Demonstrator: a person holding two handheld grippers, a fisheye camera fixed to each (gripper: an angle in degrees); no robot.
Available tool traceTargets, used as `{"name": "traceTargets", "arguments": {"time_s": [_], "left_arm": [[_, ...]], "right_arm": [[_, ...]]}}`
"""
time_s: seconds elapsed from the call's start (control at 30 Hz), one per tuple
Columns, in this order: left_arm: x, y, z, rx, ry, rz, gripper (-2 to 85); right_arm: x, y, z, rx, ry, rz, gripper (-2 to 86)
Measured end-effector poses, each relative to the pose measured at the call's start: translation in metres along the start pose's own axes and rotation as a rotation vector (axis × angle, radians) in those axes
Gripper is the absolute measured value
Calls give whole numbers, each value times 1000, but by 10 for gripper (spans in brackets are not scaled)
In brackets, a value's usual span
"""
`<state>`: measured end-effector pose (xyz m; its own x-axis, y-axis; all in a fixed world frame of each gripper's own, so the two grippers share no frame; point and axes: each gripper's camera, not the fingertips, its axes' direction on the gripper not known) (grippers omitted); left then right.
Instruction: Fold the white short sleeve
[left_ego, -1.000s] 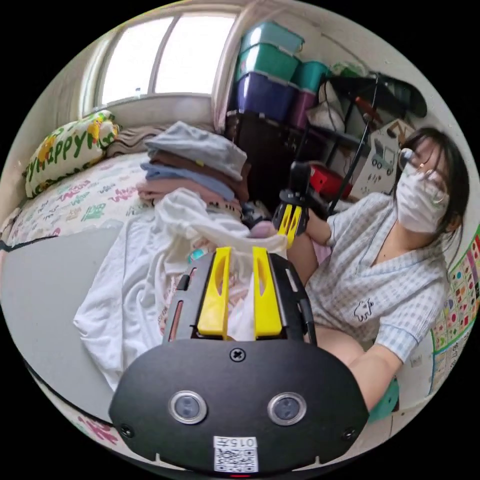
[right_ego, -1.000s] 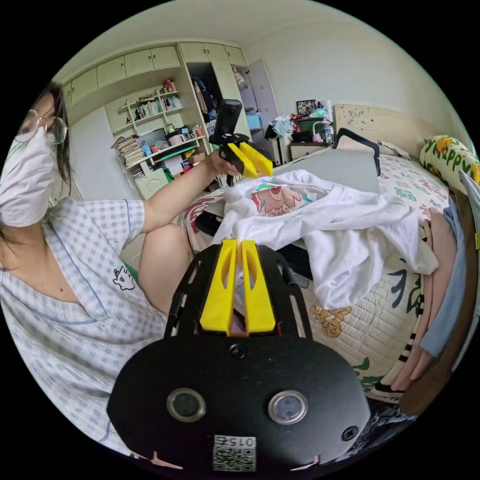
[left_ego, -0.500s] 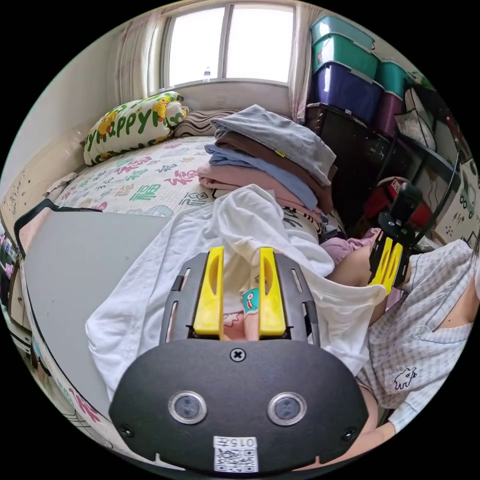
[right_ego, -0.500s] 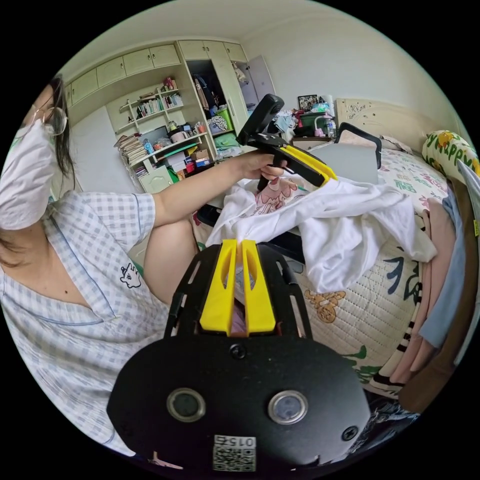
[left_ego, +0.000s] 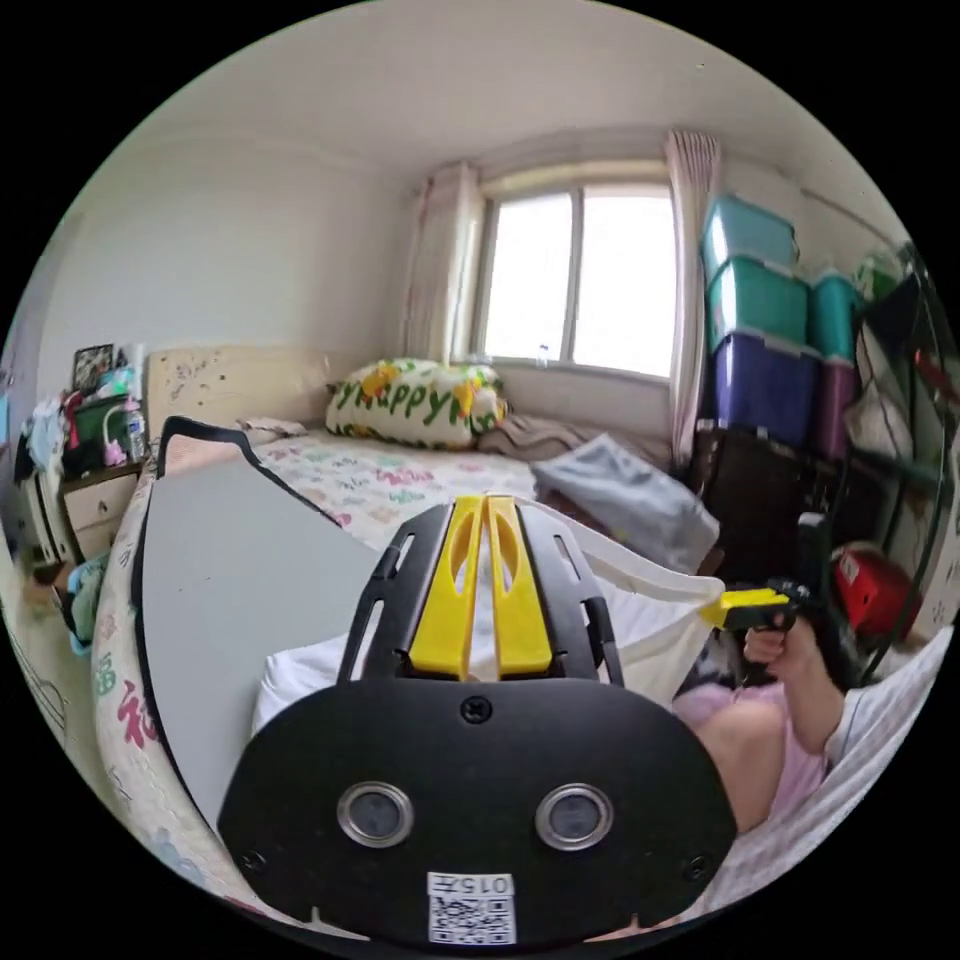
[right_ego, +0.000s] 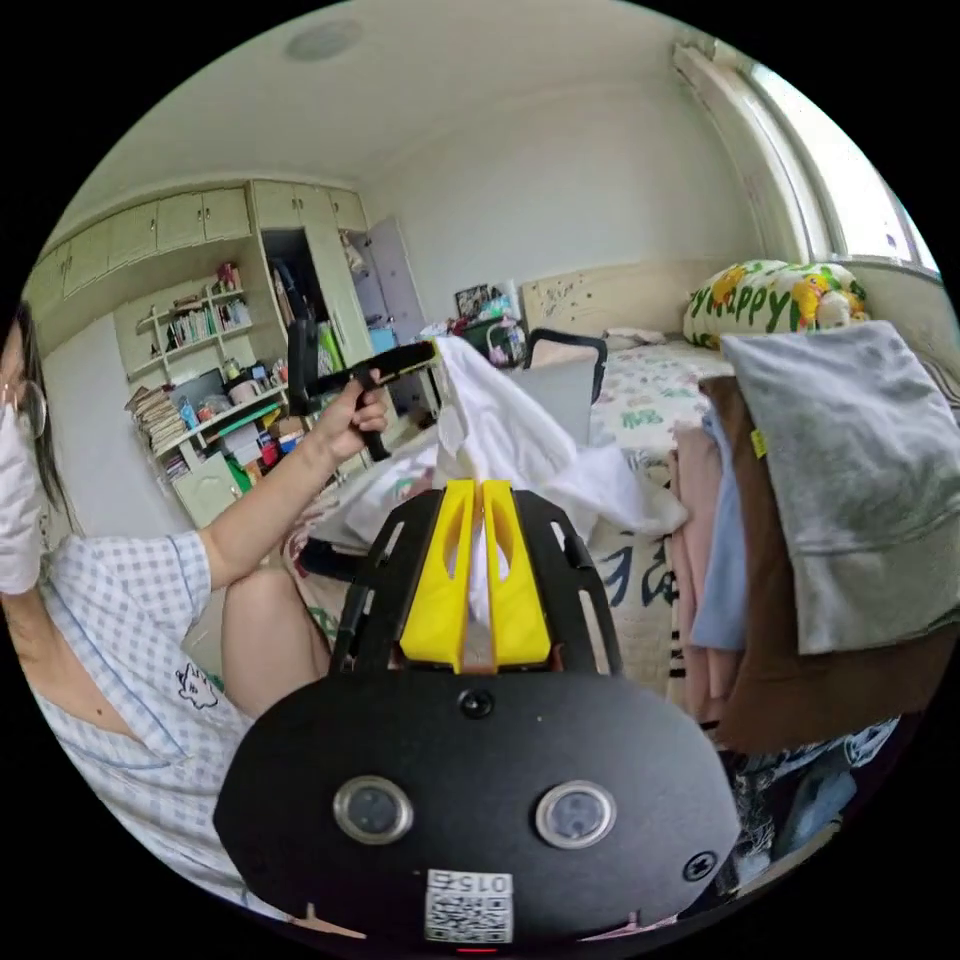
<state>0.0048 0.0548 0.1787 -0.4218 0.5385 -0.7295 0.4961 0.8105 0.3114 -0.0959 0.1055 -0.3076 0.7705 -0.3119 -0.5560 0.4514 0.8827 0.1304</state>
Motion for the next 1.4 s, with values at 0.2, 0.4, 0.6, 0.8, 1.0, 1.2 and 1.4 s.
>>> {"name": "traceTargets", "arguments": {"time_s": [0.2, 0.4, 0.6, 0.8, 1.0, 1.2, 1.4], "left_arm": [[34, -17, -156, 399, 35, -140, -6], [113, -25, -285, 683, -85, -118, -5], [192, -14, -348, 937, -104, -214, -5], [256, 15, -403, 1169, -89, -130, -7], [324, 56, -437, 1405, -460, 275, -7], [303, 57, -416, 1374, -668, 407, -8], [222, 37, -342, 1239, -771, 382, -8]], "right_arm": [[-63, -93, -94, 267, 91, -109, 0], [-118, -156, -168, 462, 77, -55, 0], [-167, -145, -235, 881, -95, 129, 2], [-240, -113, -275, 1182, 28, -60, 1], [-291, -85, -293, 1374, 185, -442, 0], [-291, -104, -252, 1294, 301, -669, 0], [-250, -153, -131, 1169, 472, -711, -1]]}}
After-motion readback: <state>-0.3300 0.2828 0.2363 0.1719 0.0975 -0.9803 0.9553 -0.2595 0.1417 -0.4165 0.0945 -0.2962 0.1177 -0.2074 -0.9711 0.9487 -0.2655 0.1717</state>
